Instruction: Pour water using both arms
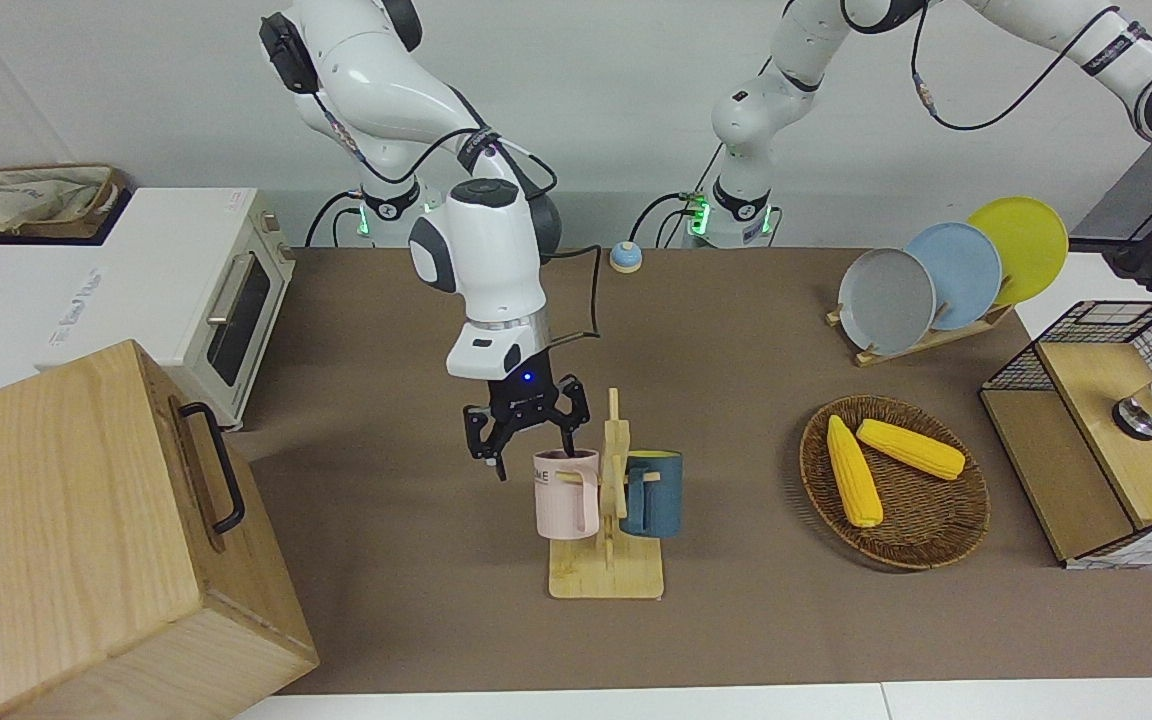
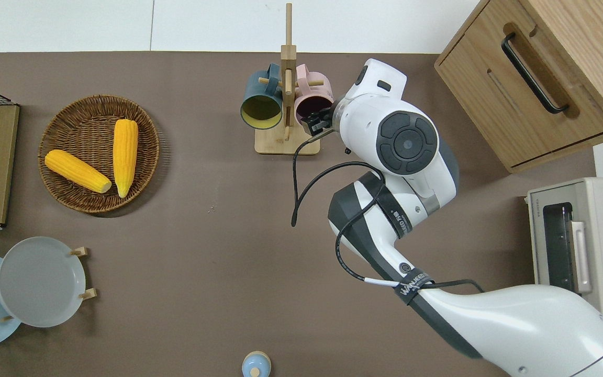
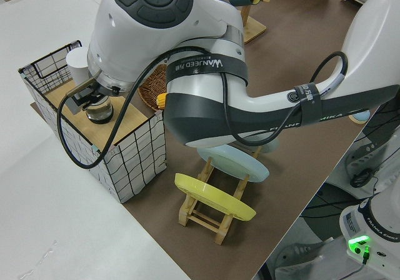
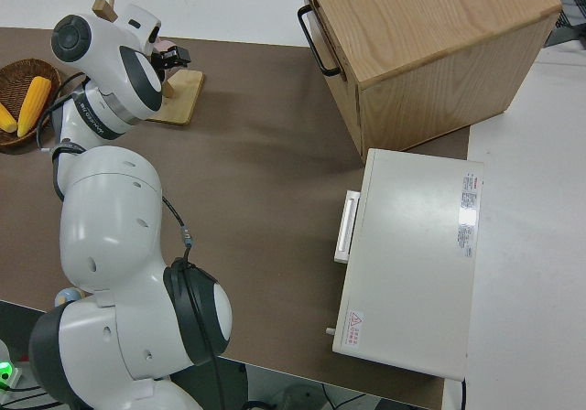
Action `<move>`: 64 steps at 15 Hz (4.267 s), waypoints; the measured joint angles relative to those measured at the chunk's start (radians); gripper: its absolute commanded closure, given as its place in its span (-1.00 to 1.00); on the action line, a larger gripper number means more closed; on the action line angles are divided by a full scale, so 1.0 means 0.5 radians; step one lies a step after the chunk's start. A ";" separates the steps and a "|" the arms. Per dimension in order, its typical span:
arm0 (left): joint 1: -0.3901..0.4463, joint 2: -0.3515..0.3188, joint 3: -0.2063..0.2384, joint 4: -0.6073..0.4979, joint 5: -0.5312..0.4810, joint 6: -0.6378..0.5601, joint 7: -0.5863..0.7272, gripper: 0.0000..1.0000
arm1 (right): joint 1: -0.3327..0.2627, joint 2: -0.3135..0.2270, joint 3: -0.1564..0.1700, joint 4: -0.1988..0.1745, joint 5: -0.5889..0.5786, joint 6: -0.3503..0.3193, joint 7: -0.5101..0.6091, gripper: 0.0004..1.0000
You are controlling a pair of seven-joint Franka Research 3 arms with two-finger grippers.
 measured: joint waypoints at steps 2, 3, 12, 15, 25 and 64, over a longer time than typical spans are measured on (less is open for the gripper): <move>0.000 0.035 -0.012 -0.002 -0.060 0.064 0.045 -0.99 | 0.000 0.019 -0.001 0.024 -0.011 0.066 -0.002 -0.11; 0.001 0.048 -0.026 -0.003 -0.067 0.102 0.055 -0.99 | 0.000 0.026 -0.003 0.034 -0.015 0.077 -0.002 0.09; 0.007 0.166 -0.171 -0.005 -0.234 0.406 0.065 -0.98 | -0.005 0.045 -0.026 0.058 -0.084 0.077 -0.002 1.00; 0.009 0.184 -0.170 -0.004 -0.246 0.433 0.065 -0.48 | -0.005 0.045 -0.028 0.060 -0.084 0.078 -0.002 1.00; 0.008 0.202 -0.176 0.008 -0.263 0.479 0.063 1.00 | -0.014 0.009 -0.028 0.105 -0.084 -0.026 -0.026 1.00; -0.201 -1.089 -0.748 -1.059 0.656 0.082 -1.530 1.00 | 0.482 0.032 0.049 0.194 0.764 -1.183 1.095 1.00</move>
